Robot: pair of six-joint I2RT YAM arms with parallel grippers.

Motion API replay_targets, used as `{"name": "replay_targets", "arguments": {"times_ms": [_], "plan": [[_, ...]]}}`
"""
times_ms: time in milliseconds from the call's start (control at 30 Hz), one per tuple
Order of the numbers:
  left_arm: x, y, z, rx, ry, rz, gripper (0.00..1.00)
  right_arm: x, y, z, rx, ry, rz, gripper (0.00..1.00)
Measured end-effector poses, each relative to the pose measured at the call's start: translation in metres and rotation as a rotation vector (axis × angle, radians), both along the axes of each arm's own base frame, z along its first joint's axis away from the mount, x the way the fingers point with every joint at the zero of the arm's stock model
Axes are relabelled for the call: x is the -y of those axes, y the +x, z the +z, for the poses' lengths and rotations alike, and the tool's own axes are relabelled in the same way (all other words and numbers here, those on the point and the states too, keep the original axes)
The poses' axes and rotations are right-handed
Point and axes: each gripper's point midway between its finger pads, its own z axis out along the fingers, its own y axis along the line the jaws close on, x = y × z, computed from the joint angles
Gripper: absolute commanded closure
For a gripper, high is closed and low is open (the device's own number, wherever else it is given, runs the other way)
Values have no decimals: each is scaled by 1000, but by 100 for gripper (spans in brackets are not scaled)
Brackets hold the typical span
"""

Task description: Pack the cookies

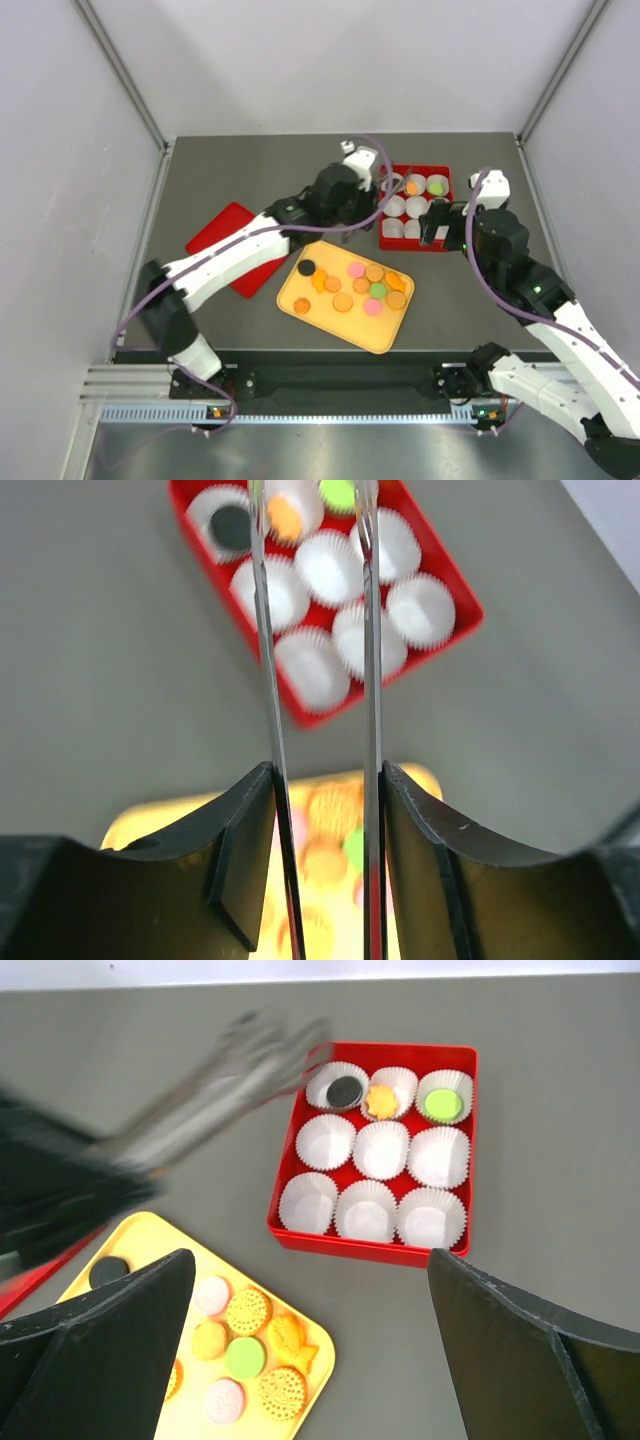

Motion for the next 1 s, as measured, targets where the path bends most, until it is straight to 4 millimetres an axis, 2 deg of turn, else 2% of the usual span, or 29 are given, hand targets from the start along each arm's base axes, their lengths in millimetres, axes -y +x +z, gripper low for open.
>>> {"name": "replay_targets", "arguments": {"times_ms": [67, 167, 233, 300, 400, 567, 733, 1000], "plan": [[-29, -24, 14, -6, 1, 6, 50, -4, 4, -5, -16, -8, 6, 0], [-66, -53, 17, -30, 31, 16, 50, -10, 10, -13, -39, -21, 14, 0], [-88, -70, 4, -64, 75, 22, 50, -12, 13, -14, -41, -21, 17, 0], [-109, -89, -18, -119, 135, 17, 49, -16, 17, -14, -36, -16, 20, 0], [-127, -114, -49, -212, 209, -16, 48, -20, 21, -19, -42, -17, 26, 0], [-135, -148, -82, -338, 269, -92, 47, -25, 24, -34, -72, -25, 40, 0], [-128, -165, -86, -374, 268, -148, 47, -26, 24, -33, -70, -21, 42, 0], [-120, -177, -92, -395, 278, -194, 46, -26, 24, -33, -69, -20, 42, 0]]}}
